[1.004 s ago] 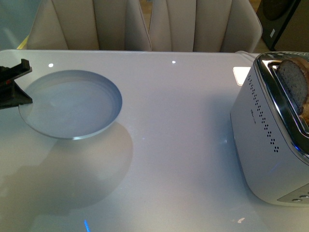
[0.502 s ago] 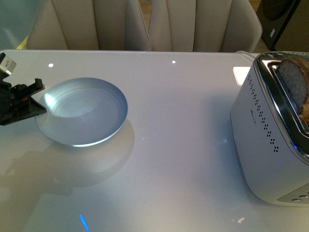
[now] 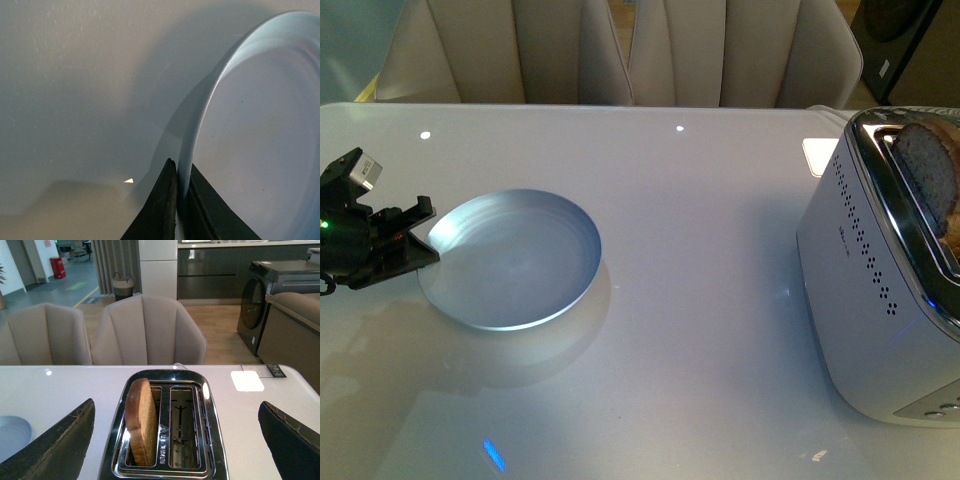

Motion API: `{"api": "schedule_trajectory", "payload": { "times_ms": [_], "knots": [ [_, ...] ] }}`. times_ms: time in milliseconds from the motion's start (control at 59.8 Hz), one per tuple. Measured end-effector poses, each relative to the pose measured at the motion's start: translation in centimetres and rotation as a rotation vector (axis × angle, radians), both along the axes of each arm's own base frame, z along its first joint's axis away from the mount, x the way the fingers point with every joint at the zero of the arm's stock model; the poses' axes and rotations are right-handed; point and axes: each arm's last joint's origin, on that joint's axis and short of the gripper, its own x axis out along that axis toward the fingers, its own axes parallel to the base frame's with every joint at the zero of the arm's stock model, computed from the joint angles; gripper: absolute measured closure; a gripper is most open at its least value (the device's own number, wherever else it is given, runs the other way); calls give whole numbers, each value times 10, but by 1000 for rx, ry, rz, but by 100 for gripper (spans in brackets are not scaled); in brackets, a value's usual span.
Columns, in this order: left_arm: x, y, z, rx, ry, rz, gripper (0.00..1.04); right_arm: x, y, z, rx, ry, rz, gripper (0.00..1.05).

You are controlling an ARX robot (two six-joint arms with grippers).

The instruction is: Left arm holds plate, right arm toasts bread

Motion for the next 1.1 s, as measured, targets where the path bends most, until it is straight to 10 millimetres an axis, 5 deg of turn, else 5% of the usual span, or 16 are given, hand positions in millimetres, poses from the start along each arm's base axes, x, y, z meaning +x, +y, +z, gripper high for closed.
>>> {"api": "schedule_trajectory", "payload": {
  "times_ms": [201, 485, 803, 1020, 1104],
  "knots": [
    [-13, -3, -7, 0, 57, -7, 98, 0, 0, 0, 0, 0, 0, 9],
    [-11, -5, 0, 16, 47, -5, 54, 0, 0, 0, 0, 0, 0, 9],
    [-6, -2, 57, 79, 0, -43, 5, 0, 0, 0, 0, 0, 0, 9],
    [3, 8, 124, 172, -106, -67, 7, 0, 0, 0, 0, 0, 0, 9],
    [6, 5, 134, 345, -372, -5, 18, 0, 0, 0, 0, 0, 1, 9]
  ]
}}
